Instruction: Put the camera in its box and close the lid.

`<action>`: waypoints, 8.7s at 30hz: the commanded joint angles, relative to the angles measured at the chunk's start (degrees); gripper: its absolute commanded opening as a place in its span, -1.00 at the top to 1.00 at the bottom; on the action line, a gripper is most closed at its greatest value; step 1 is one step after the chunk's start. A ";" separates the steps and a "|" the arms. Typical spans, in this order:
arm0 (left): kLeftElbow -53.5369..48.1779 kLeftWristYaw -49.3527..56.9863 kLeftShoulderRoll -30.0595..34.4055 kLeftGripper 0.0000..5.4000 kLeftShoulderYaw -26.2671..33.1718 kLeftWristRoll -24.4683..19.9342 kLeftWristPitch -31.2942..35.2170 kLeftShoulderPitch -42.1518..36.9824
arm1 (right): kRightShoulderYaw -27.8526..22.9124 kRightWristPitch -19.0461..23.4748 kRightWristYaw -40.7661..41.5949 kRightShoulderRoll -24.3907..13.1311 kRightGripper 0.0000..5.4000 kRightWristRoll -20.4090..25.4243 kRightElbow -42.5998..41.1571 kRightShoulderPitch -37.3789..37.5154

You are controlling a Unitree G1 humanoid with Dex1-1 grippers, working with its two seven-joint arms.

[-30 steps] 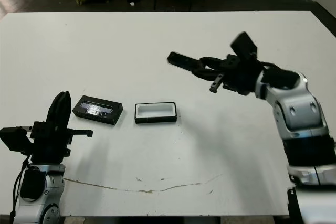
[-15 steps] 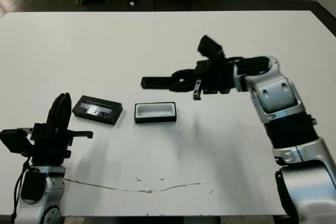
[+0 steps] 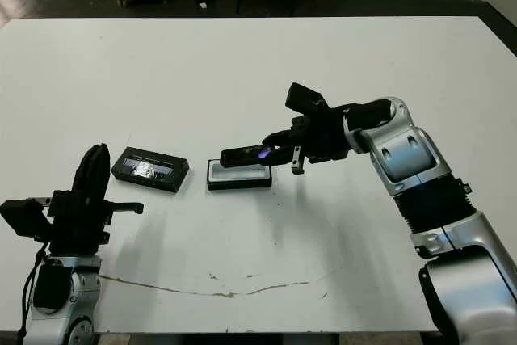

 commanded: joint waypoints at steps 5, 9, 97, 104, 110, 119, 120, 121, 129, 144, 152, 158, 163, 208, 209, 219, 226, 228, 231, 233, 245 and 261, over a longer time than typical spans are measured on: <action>0.88 0.18 0.23 1.00 0.02 0.61 -0.16 0.51 | 1.42 -2.65 1.16 0.84 0.98 -2.60 4.21 -0.72; 0.81 0.19 0.20 1.00 -0.05 0.56 -0.06 0.53 | 1.76 -3.56 1.93 1.17 0.98 -3.64 5.63 -1.27; 2.08 0.25 -0.13 1.00 -0.84 1.14 -1.36 1.08 | -16.25 1.44 -16.31 9.90 -0.51 0.44 -7.70 4.48; 1.74 0.28 0.54 1.00 -0.14 1.36 -1.25 0.85 | -24.37 5.38 -27.41 8.66 0.07 5.52 -25.27 18.21; 0.58 -0.08 1.92 1.00 1.26 0.99 -0.11 0.02 | -29.68 0.96 -34.26 9.14 0.57 7.14 -36.54 32.01; -3.64 -3.16 10.30 1.00 6.58 -0.29 4.28 -5.39 | -31.99 -7.40 -41.18 13.29 0.99 10.09 -42.53 46.64; -4.35 -3.66 11.66 1.00 7.23 -0.69 5.88 -6.22 | -31.68 -8.22 -41.64 13.49 0.99 9.94 -42.72 47.60; -5.10 -3.99 13.16 1.00 7.86 -0.60 7.61 -7.21 | -31.40 -9.38 -41.89 13.67 0.99 9.82 -42.68 48.50; -2.44 -11.78 28.21 1.00 10.07 0.25 18.30 -20.54 | -29.90 -13.00 -43.08 13.89 0.99 10.66 -41.19 51.24; 58.77 -57.82 43.44 1.00 -20.25 20.41 19.39 -70.54 | -29.12 -15.32 -43.08 14.40 0.99 12.10 -39.01 51.64; 73.70 -54.98 34.82 1.00 -25.49 28.39 13.48 -75.97 | -28.76 -14.18 -44.75 14.39 0.99 12.40 -40.02 52.14; 74.05 -52.52 33.13 1.00 -27.23 31.73 7.63 -73.72 | -28.35 -13.90 -46.00 14.49 0.99 12.28 -40.41 52.26; 71.60 -51.18 33.88 1.00 -28.23 34.06 4.90 -71.28 | -28.25 -13.67 -46.51 13.99 0.99 12.00 -40.57 52.44; 67.05 -61.89 36.72 1.00 -33.69 39.97 5.73 -64.97 | -27.03 -16.05 -45.96 14.39 0.99 11.83 -38.83 52.84; 65.93 -62.60 37.24 1.00 -33.50 39.70 5.62 -64.55 | -27.03 -15.89 -46.03 14.41 0.99 11.87 -38.86 52.84; 51.09 -69.71 42.82 1.00 -31.76 38.03 8.10 -59.11 | -27.10 -14.03 -47.24 14.10 0.99 11.29 -40.42 53.17; 44.96 -73.25 44.71 1.00 -31.25 37.08 10.42 -57.17 | -27.15 -14.93 -46.96 13.89 0.99 11.40 -39.68 52.88; 44.39 -74.51 45.03 1.00 -30.81 35.72 9.85 -56.81 | -27.24 -15.13 -46.54 13.91 0.99 11.84 -39.23 52.63; 43.03 -76.23 45.57 1.00 -30.39 34.23 10.01 -56.11 | -27.36 -15.63 -46.03 14.03 0.99 12.40 -38.51 52.60; 40.90 -77.06 46.17 1.00 -30.09 33.72 11.35 -55.29 | -27.41 -16.52 -45.64 14.28 0.99 12.61 -37.90 52.69; 32.15 -81.62 49.01 1.00 -29.66 31.40 13.61 -51.88 | -27.06 -16.04 -46.07 13.46 0.99 11.76 -38.96 52.92; 27.96 -82.97 50.95 1.00 -28.86 31.35 14.04 -48.87 | -27.22 -17.32 -44.41 14.03 0.99 12.80 -37.31 52.69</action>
